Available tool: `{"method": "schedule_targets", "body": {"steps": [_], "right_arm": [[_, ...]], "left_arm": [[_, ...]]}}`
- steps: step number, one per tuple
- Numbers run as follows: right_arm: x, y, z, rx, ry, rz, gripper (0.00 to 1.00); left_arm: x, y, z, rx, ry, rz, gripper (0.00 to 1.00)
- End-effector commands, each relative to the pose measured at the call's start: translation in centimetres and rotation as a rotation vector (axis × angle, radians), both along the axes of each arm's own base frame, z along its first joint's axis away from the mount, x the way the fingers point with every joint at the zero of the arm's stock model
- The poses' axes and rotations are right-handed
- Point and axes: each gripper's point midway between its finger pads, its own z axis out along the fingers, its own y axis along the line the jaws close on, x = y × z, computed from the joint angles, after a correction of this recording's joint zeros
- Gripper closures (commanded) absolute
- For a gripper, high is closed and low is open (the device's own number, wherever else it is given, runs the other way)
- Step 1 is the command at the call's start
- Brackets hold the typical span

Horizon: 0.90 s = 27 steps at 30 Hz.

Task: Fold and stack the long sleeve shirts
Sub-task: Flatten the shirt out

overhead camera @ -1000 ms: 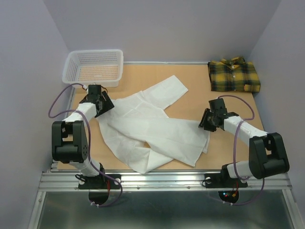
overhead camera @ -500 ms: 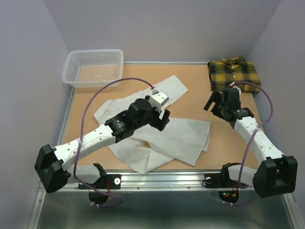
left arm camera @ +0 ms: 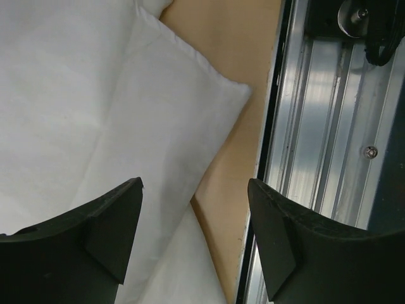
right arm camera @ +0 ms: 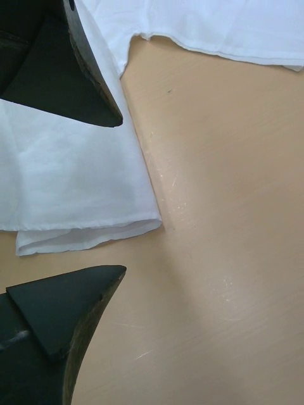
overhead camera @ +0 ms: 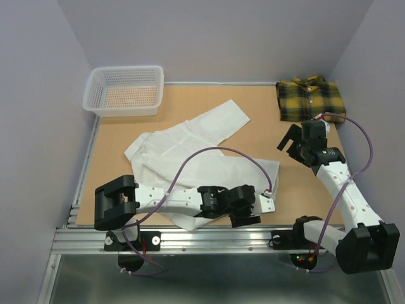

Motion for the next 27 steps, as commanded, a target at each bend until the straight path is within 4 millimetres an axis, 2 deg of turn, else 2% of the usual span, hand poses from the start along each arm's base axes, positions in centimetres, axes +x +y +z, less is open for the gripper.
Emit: {"method": "schedule_targets", "body": {"steps": [1, 5, 10, 18, 20, 25, 27], "right_arm": [[-0.4, -0.4, 1.0, 0.016, -0.035, -0.037, 0.05], [-1.0, 0.0, 0.7, 0.043, -0.032, -0.034, 0.06], [-1.5, 0.2, 0.4, 0.063, -0.029, -0.042, 0.06], [-2.0, 0.5, -0.4, 0.083, -0.012, -0.040, 0.06], [-2.1, 0.4, -0.5, 0.083, -0.009, -0.043, 0.06], [-2.3, 0.4, -0.9, 0.083, 0.000, -0.042, 0.06], [-2.3, 0.4, -1.0, 0.082, 0.003, -0.044, 0.06]], "left_arm": [[-0.5, -2.8, 2.3, -0.044, -0.092, -0.074, 0.22], [-1.1, -3.9, 0.4, -0.006, -0.107, -0.110, 0.25], [-1.6, -4.8, -0.8, 0.017, -0.124, -0.160, 0.26], [0.2, -5.6, -2.8, 0.061, -0.202, -0.129, 0.34], [0.5, -6.2, -2.7, 0.041, -0.213, -0.117, 0.35], [0.5, -6.4, -3.7, 0.052, -0.207, -0.119, 0.39], [0.3, -6.5, -4.2, 0.056, -0.193, -0.126, 0.44]]}}
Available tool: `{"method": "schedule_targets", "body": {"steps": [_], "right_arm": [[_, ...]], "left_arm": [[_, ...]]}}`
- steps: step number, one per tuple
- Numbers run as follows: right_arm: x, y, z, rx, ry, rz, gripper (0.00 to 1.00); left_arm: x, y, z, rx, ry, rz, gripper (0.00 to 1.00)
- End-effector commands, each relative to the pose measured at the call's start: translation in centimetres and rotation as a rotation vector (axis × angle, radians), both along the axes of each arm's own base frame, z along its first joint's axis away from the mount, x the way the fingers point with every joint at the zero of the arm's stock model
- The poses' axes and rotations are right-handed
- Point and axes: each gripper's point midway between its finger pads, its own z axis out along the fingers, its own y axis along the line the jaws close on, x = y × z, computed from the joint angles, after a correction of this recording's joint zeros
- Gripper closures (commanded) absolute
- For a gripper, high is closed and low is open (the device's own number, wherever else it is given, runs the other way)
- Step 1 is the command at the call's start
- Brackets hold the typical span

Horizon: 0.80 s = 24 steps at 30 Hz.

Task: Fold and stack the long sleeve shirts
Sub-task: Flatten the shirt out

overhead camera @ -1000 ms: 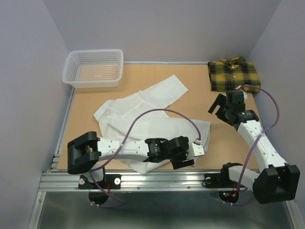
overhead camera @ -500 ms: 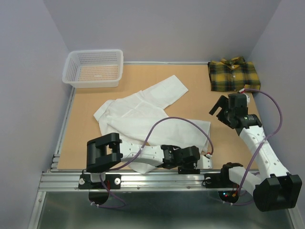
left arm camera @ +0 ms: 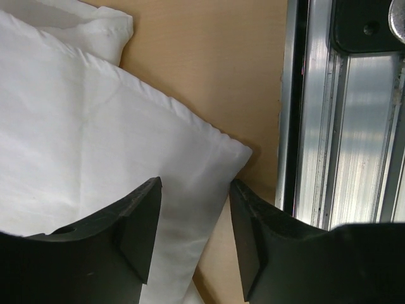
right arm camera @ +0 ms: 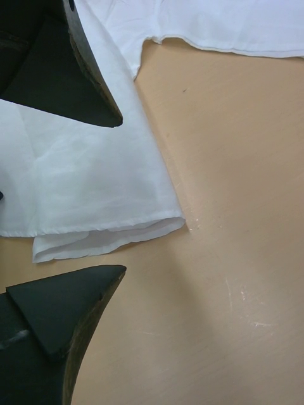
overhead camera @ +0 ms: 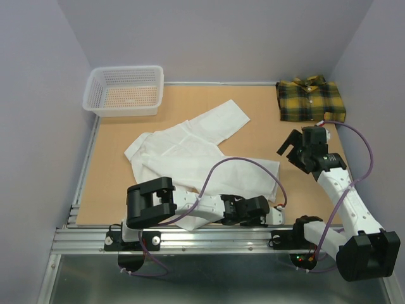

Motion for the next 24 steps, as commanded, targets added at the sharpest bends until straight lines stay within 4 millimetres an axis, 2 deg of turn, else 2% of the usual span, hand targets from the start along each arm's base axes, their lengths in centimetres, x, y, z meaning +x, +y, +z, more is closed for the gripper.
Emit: {"method": "schedule_targets", "body": {"steps": [1, 5, 6, 7, 8, 14, 15, 16, 17, 24], "right_arm": [[-0.4, -0.2, -0.5, 0.003, 0.001, -0.011, 0.06], [-0.3, -0.2, -0.7, 0.000, 0.011, -0.007, 0.06], [-0.4, -0.2, -0.9, 0.000, 0.015, -0.006, 0.06], [-0.4, -0.2, -0.8, -0.001, 0.014, -0.005, 0.06], [-0.4, -0.2, -0.8, 0.000, 0.014, -0.008, 0.06], [-0.3, -0.7, -1.6, -0.028, 0.042, 0.006, 0.07], [-0.4, -0.6, -1.8, -0.025, 0.050, 0.011, 0.08], [-0.4, -0.7, -2.0, -0.017, 0.056, 0.006, 0.09], [-0.6, -0.5, -2.6, -0.003, 0.072, 0.011, 0.12], [-1.6, -0.1, -4.2, 0.053, 0.094, -0.016, 0.23]], "left_arm": [[0.2, -2.1, 1.6, -0.070, -0.009, -0.006, 0.46], [0.2, -2.0, 1.0, -0.080, 0.015, 0.014, 0.65], [0.7, -1.9, 1.4, -0.090, 0.013, 0.029, 0.77], [1.2, -1.9, 1.9, -0.102, 0.014, 0.048, 0.84], [1.6, -1.9, 2.4, -0.121, 0.022, 0.076, 1.00], [6.2, -0.9, 9.3, -0.294, 0.087, 0.249, 1.00], [6.7, -0.7, 11.0, -0.335, 0.100, 0.283, 1.00], [7.3, -0.4, 11.9, -0.352, 0.107, 0.306, 1.00], [8.4, 0.0, 13.9, -0.390, 0.104, 0.339, 1.00], [11.0, 2.5, 19.4, -0.496, 0.112, 0.476, 1.00]]}}
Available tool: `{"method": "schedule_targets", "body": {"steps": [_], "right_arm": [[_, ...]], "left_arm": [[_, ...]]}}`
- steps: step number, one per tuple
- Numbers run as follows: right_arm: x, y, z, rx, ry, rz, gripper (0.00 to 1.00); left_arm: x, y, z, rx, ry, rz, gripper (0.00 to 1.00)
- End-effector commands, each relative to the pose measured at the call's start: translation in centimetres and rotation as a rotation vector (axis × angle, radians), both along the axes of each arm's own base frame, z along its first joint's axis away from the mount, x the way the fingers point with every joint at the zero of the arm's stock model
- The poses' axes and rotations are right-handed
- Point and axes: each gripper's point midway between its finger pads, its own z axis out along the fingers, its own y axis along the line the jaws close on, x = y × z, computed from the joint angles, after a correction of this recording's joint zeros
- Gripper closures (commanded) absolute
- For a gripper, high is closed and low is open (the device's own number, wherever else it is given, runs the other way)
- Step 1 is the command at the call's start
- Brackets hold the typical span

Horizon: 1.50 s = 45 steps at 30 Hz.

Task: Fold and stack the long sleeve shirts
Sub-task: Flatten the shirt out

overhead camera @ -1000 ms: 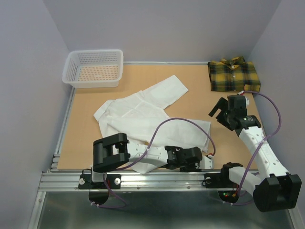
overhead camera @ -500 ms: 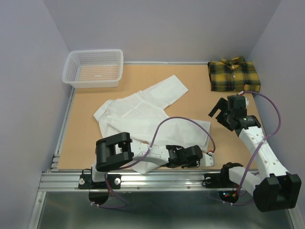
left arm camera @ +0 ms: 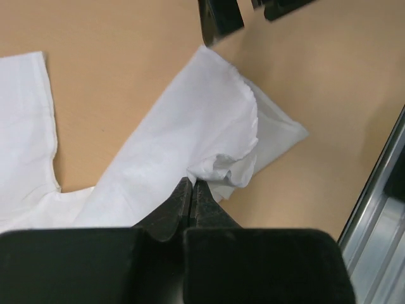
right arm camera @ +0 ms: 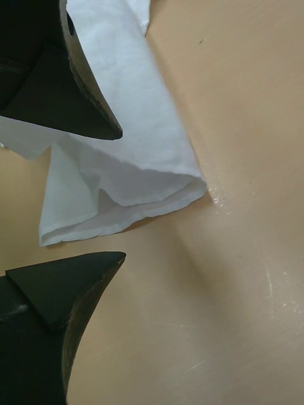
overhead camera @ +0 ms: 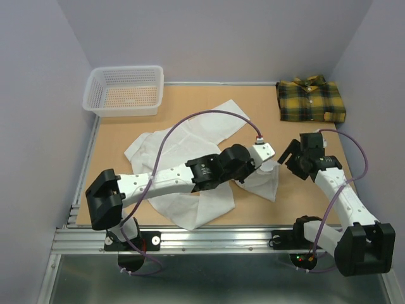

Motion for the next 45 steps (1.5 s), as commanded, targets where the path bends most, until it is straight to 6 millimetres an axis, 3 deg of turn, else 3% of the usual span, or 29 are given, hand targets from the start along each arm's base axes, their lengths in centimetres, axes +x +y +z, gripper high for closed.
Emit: {"method": "schedule_targets", "body": {"steps": [1, 4, 11, 14, 18, 25, 30, 45], "right_arm": [[-0.4, 0.1, -0.6, 0.030, -0.010, -0.022, 0.25], [-1.1, -0.2, -1.3, 0.028, -0.002, -0.037, 0.32], [-4.3, 1.4, -5.0, 0.150, 0.091, -0.074, 0.35], [-4.2, 1.6, -4.8, 0.162, 0.078, -0.082, 0.35], [-4.9, 3.2, -4.9, 0.235, 0.093, -0.022, 0.34], [-6.0, 4.3, -6.3, 0.285, 0.152, 0.018, 0.31], [-6.5, 5.3, -7.3, 0.324, 0.186, 0.077, 0.26], [-6.7, 6.7, -8.6, 0.337, 0.233, 0.172, 0.27]], "left_arm": [[1.1, 1.1, 4.9, -0.112, 0.023, 0.095, 1.00], [2.2, 2.0, 6.3, -0.139, 0.027, 0.148, 1.00], [4.2, 3.8, 9.5, -0.213, 0.032, 0.271, 1.00], [4.7, 4.5, 10.7, -0.239, 0.027, 0.294, 1.00], [4.9, 5.0, 11.7, -0.261, 0.019, 0.310, 1.00], [6.0, 5.6, 13.6, -0.295, 0.004, 0.361, 1.00], [6.3, 6.1, 16.0, -0.339, -0.017, 0.369, 1.00], [7.1, 7.1, 17.0, -0.357, -0.016, 0.417, 1.00]]}}
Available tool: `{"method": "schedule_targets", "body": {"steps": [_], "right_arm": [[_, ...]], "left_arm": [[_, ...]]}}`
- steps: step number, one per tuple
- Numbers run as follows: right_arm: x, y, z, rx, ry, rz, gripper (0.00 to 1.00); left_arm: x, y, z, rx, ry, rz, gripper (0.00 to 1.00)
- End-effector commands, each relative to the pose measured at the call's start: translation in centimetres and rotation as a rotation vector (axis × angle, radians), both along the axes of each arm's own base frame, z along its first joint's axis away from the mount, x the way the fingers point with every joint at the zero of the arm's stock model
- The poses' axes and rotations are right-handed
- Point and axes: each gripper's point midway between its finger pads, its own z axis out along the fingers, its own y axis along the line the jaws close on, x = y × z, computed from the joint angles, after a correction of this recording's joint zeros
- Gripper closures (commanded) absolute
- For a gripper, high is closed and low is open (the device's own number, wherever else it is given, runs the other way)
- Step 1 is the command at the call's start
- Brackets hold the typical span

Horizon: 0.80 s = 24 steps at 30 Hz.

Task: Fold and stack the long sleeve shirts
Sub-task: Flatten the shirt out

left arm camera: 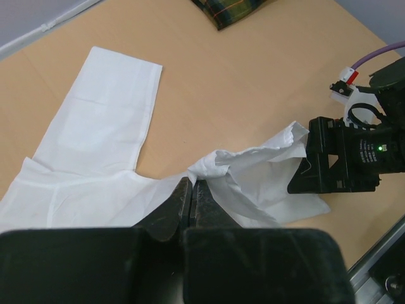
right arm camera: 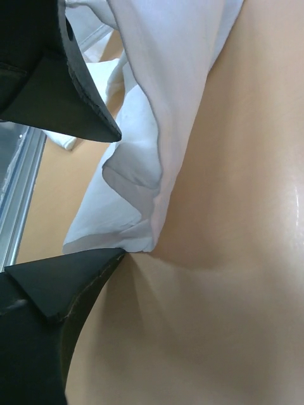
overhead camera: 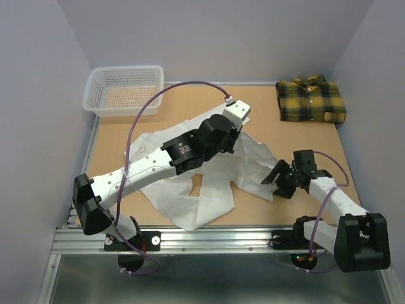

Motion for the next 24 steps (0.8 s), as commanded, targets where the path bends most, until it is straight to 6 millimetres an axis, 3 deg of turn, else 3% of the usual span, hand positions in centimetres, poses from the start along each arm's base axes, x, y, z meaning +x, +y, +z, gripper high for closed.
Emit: {"method": "schedule_targets", "body": {"steps": [1, 5, 10, 11, 12, 14, 15, 18, 19, 22, 23, 24], "right_arm": [[-0.5, 0.3, -1.1, -0.026, 0.017, 0.060, 0.27], [0.2, -0.4, -1.4, -0.081, 0.018, 0.063, 0.32], [1.3, -0.9, -1.7, -0.128, 0.004, 0.078, 0.55], [1.5, -1.1, -1.7, -0.141, 0.000, 0.088, 0.61], [2.2, -1.4, -1.3, -0.162, -0.017, 0.085, 0.75], [3.5, -1.7, -0.3, -0.193, -0.063, 0.107, 0.88], [5.2, -2.1, 1.2, -0.219, -0.115, 0.106, 0.97], [8.7, -2.9, 4.5, -0.303, -0.233, 0.151, 0.99], [11.4, -3.4, 7.9, -0.351, -0.329, 0.139, 0.99], [15.8, -4.9, 13.4, -0.481, -0.490, 0.152, 0.99], [18.0, -4.9, 17.1, -0.524, -0.585, 0.174, 0.99], [19.1, -5.1, 18.8, -0.545, -0.633, 0.176, 0.99]], "left_arm": [[0.3, 0.9, 5.1, -0.116, -0.057, 0.037, 1.00], [0.3, 1.2, 5.2, -0.123, -0.056, 0.045, 1.00], [0.5, 1.8, 5.5, -0.134, -0.059, 0.063, 1.00], [0.6, 2.0, 5.5, -0.134, -0.061, 0.072, 1.00], [0.7, 2.3, 5.7, -0.139, -0.066, 0.076, 1.00], [1.0, 2.7, 5.8, -0.142, -0.073, 0.087, 1.00], [1.4, 3.2, 6.1, -0.149, -0.078, 0.099, 1.00], [2.2, 4.0, 7.4, -0.156, -0.110, 0.122, 1.00], [2.6, 4.5, 7.8, -0.156, -0.119, 0.135, 1.00], [3.0, 5.7, 10.3, -0.180, -0.167, 0.161, 1.00], [2.9, 6.3, 11.3, -0.195, -0.189, 0.165, 1.00], [2.9, 6.2, 11.5, -0.201, -0.192, 0.163, 1.00]]}}
